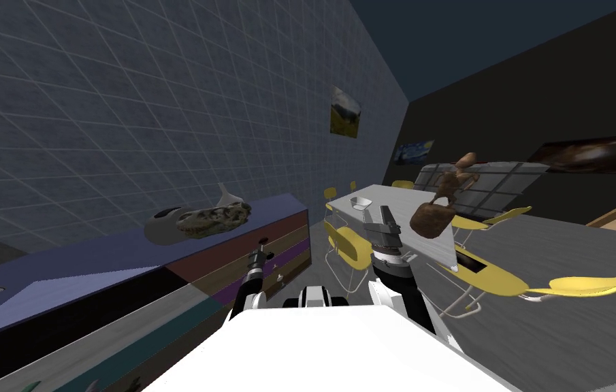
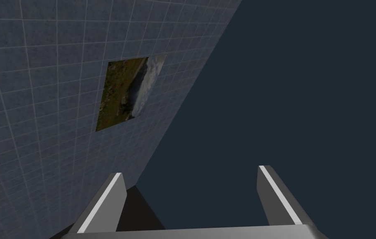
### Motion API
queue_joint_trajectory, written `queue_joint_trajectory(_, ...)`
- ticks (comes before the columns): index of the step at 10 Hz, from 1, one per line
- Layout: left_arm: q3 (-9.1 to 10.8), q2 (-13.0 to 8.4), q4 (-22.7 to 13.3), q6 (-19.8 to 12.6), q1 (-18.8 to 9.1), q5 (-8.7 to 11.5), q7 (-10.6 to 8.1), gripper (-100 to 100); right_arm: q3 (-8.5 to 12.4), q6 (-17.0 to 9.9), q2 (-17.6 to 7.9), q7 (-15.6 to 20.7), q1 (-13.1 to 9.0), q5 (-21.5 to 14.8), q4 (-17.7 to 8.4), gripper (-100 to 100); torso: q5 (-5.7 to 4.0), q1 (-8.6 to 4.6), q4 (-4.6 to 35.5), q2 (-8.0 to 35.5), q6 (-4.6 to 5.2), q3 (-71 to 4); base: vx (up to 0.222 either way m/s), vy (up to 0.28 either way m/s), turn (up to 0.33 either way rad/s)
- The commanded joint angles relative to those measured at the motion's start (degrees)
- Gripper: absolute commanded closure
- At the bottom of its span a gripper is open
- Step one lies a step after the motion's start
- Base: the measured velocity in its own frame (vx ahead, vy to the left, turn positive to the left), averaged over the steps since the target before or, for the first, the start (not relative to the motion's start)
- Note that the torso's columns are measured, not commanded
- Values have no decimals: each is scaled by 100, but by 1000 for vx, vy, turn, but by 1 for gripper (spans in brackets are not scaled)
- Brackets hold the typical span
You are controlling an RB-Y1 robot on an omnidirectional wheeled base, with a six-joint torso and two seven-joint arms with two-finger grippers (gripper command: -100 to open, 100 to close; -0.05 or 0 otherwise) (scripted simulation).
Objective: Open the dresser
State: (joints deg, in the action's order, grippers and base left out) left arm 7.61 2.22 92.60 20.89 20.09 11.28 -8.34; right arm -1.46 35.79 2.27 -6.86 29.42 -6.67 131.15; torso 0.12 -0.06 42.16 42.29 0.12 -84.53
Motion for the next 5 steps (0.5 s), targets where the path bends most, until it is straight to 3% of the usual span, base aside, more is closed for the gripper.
queue_joint_trajectory(1, -39, 9, 80, -66, 79, -1, -1, 100, 0, 0, 0, 0, -1, 0, 0, 0, -12, -8, 13, 17, -7, 7, -146, -91, 2)
queue_joint_trajectory(4, -60, 14, 135, -84, 121, -2, 1, 100, -1, 0, 1, 0, -1, 0, 0, 0, -15, -6, 15, 9, -11, 2, -142, -91, 7)
queue_joint_trajectory(5, -61, -254, 142, -90, 125, -1, 1, -100, 0, 0, 0, 0, 0, 0, 0, 0, -11, 17, 8, -23, -12, -15, -18, -14, -2)
